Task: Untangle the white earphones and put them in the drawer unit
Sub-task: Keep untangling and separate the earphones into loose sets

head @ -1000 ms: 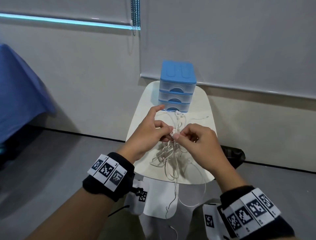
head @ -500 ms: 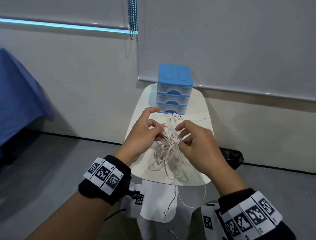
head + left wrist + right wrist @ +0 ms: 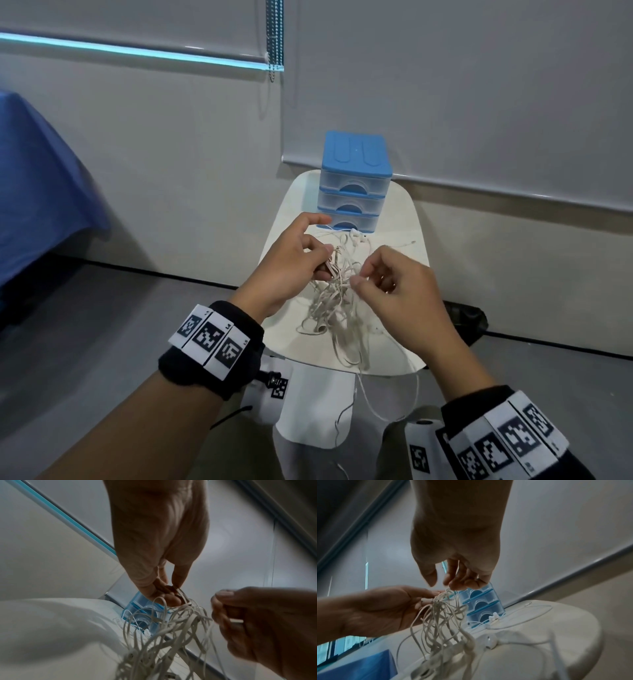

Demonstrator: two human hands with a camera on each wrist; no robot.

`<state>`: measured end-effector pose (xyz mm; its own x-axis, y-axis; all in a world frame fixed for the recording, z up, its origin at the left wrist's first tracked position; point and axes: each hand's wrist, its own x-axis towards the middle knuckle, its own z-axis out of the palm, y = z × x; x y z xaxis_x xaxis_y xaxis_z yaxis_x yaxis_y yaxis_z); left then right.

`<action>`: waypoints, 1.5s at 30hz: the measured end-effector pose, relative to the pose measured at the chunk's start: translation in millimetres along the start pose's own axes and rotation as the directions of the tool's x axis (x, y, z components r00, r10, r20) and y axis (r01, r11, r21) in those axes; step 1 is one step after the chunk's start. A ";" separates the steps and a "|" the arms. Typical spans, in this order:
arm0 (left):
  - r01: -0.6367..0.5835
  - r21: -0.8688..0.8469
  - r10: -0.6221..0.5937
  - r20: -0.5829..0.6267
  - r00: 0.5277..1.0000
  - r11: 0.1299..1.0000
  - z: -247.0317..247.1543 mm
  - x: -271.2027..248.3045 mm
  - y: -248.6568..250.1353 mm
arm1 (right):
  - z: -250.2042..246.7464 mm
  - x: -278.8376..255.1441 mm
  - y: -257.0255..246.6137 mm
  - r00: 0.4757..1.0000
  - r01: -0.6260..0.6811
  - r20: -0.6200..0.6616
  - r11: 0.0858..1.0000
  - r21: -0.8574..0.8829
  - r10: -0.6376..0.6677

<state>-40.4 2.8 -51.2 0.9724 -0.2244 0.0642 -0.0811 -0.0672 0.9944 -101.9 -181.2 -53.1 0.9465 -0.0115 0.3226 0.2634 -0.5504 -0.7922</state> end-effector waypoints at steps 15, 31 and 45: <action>-0.051 0.195 0.019 0.166 0.986 0.979 -18.0 -2.6 5.6 | -35.9 47.8 -44.8 0.998 0.034 -0.059 0.970 0.239 -0.020; -0.166 0.313 0.088 0.248 0.965 0.935 -11.7 2.9 22.3 | -40.8 61.1 -41.2 0.978 -0.120 -0.111 0.907 0.403 0.179; -0.148 0.289 0.066 0.275 0.959 0.946 -7.8 3.2 30.1 | -33.8 67.3 -62.2 0.999 -0.033 -0.011 0.873 0.487 0.044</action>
<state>-38.0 7.6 -20.4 0.8672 -0.4868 0.1047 -0.2841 -0.3111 0.9069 -60.9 -175.9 35.3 0.9550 -0.0454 0.2931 0.2894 -0.0740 -0.9543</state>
